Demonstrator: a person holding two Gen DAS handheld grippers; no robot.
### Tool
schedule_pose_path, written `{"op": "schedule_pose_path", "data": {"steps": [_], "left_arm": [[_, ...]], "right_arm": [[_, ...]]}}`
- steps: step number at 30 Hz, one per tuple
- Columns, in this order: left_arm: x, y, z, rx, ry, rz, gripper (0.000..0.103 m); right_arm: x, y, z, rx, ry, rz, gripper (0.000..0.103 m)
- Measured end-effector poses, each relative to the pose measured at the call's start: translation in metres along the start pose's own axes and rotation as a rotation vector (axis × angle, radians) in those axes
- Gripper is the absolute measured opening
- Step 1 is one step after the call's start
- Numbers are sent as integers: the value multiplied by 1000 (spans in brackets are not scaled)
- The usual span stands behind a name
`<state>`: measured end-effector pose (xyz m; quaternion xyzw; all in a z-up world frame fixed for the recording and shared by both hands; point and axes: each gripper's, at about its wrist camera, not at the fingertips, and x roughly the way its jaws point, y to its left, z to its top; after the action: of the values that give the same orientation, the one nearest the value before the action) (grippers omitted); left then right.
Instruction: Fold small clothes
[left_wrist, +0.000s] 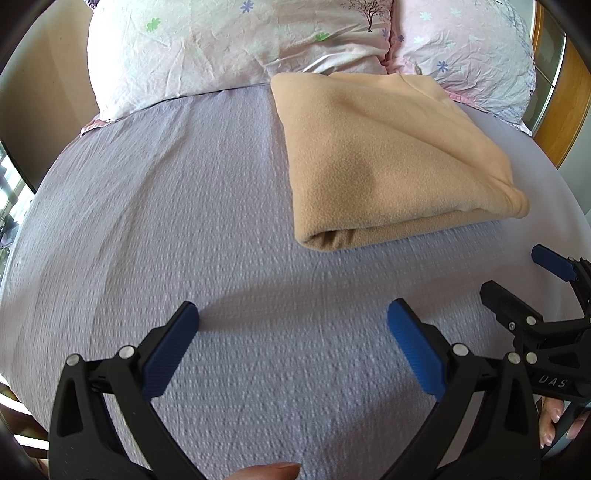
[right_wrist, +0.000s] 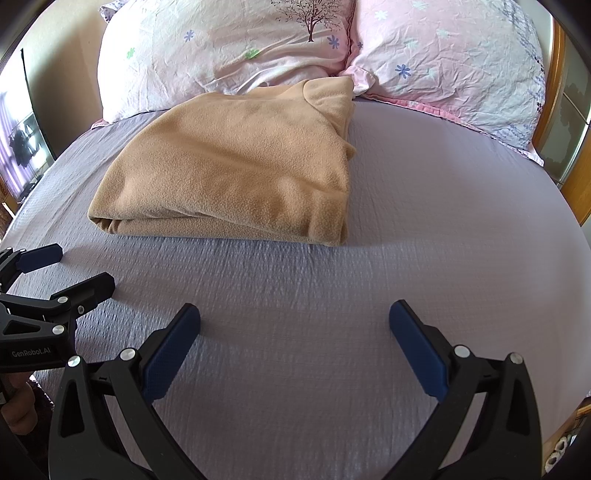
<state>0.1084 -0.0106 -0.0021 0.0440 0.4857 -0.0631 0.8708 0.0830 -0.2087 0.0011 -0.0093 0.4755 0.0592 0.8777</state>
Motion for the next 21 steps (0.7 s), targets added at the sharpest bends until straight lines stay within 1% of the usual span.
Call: {"op": "schedule_pose_path", "data": {"steps": [21], "left_arm": [[1,1,1,0,-1,0,101]], "right_arm": [[0,0,0,0,-1,0,102]]}}
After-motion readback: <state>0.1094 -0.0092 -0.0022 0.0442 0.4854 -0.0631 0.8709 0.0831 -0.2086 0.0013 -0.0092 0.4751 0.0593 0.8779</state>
